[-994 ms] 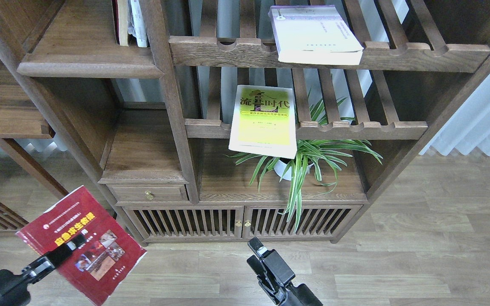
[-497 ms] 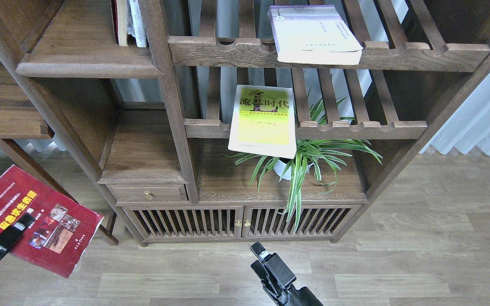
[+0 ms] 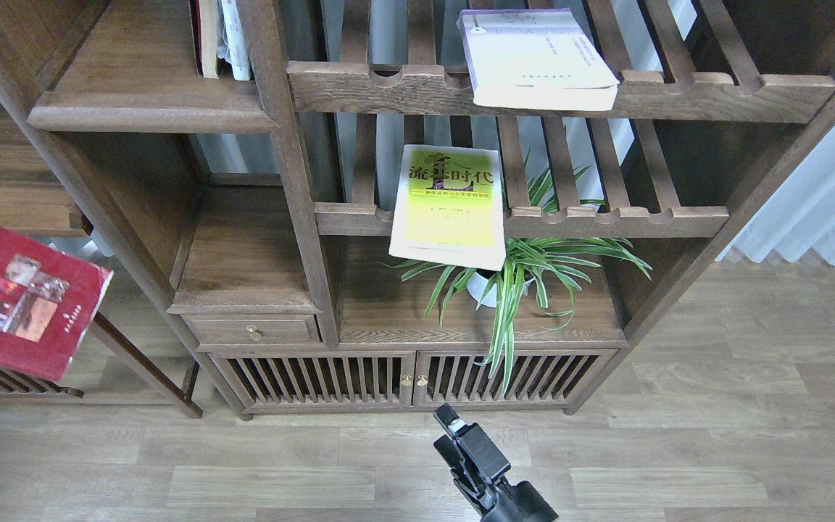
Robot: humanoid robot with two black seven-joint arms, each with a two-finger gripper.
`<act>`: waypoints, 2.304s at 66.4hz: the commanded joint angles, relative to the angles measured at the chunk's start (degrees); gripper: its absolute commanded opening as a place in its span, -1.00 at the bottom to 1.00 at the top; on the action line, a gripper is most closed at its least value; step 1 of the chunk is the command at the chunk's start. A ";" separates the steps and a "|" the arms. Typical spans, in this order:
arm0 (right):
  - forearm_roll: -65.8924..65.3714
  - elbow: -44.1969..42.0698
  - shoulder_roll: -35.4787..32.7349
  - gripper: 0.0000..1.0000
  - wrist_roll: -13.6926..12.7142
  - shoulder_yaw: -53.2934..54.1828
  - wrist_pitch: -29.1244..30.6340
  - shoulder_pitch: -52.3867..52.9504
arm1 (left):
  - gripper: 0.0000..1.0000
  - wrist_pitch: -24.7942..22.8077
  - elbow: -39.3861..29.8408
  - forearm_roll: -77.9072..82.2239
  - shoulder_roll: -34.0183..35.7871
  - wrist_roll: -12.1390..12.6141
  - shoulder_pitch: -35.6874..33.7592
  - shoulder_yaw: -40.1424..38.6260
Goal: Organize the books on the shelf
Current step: 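Raise the red book with the left gripper to the top shelf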
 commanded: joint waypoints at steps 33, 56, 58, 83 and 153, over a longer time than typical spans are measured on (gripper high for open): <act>-0.09 -0.06 0.00 0.97 -0.65 0.51 0.00 0.01 | -0.93 0.00 0.33 0.70 5.62 3.24 -15.65 7.05; 0.00 0.02 0.00 0.97 -0.65 0.51 0.00 0.01 | -0.93 0.00 3.67 7.72 5.62 4.11 -27.07 8.89; 0.00 0.02 0.00 0.97 -0.65 0.51 0.00 0.01 | -0.93 0.00 3.84 7.90 5.62 4.38 -27.69 9.07; 0.00 0.02 0.00 0.97 -0.65 0.51 0.00 0.01 | -0.93 0.00 10.17 16.52 4.30 5.52 -43.25 16.19; 0.00 0.29 0.00 0.97 -0.65 0.78 0.00 0.01 | -0.93 0.00 33.81 39.72 -8.88 5.52 -72.16 26.38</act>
